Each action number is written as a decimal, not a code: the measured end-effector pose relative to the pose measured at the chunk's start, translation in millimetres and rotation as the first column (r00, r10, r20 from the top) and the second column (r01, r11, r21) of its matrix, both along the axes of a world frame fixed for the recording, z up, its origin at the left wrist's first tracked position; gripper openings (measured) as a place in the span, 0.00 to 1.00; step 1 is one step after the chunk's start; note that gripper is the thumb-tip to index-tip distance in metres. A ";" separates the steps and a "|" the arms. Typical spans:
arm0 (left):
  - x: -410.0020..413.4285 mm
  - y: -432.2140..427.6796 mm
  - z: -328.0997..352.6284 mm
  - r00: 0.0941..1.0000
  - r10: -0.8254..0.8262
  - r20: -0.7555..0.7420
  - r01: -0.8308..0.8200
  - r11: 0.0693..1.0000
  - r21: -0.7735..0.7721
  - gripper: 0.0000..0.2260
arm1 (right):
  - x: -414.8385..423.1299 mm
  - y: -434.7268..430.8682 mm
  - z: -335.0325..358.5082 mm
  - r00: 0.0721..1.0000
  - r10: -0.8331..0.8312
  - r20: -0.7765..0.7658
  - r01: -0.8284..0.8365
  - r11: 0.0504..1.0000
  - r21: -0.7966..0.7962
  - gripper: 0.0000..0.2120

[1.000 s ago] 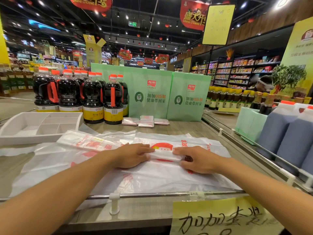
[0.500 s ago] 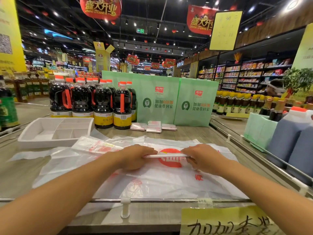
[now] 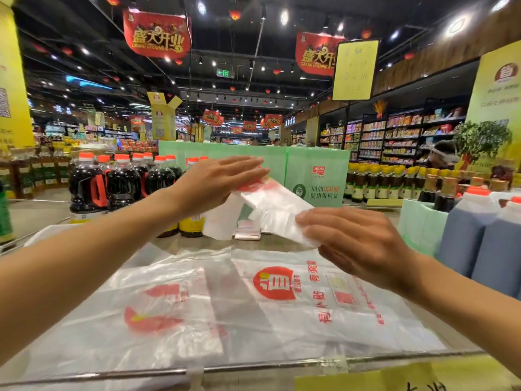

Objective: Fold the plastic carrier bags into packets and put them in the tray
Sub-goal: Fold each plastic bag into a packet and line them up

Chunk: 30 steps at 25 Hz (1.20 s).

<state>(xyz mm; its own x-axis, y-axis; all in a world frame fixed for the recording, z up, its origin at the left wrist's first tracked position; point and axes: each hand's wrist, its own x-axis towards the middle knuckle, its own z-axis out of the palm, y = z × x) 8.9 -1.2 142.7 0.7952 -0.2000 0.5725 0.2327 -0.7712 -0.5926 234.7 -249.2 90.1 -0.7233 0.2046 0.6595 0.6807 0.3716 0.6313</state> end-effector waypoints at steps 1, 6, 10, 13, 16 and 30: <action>7.9 3.6 6.3 1.000 0.001 0.004 -0.002 0.998 0.067 0.29 | -1.4 -2.1 -0.3 0.999 -0.002 0.053 0.002 1.000 0.007 0.09; 57.8 21.9 -18.9 1.000 0.008 -0.008 -0.006 0.959 0.282 0.21 | -7.4 1.8 -37.2 0.982 0.002 0.188 0.016 0.995 -0.095 0.07; 82.9 21.4 -95.7 0.950 0.154 -0.273 -0.197 0.971 -0.138 0.25 | -2.5 17.3 -84.7 0.960 -0.070 0.272 0.146 0.952 -0.270 0.07; 80.3 25.8 -143.6 0.878 0.127 -0.461 -0.323 0.868 -0.376 0.29 | -1.1 23.3 -104.1 0.912 -0.160 0.377 0.326 0.840 -0.434 0.06; 71.6 30.1 -164.1 0.845 0.089 -0.527 -0.407 0.746 -0.527 0.32 | -5.1 25.2 -104.4 0.899 -0.237 0.368 0.412 0.744 -0.527 0.06; -20.6 -62.6 -167.4 0.858 -0.021 -0.513 -0.442 0.477 -0.759 0.24 | -37.5 35.2 -96.6 0.824 -0.561 0.080 0.377 0.436 -0.817 0.15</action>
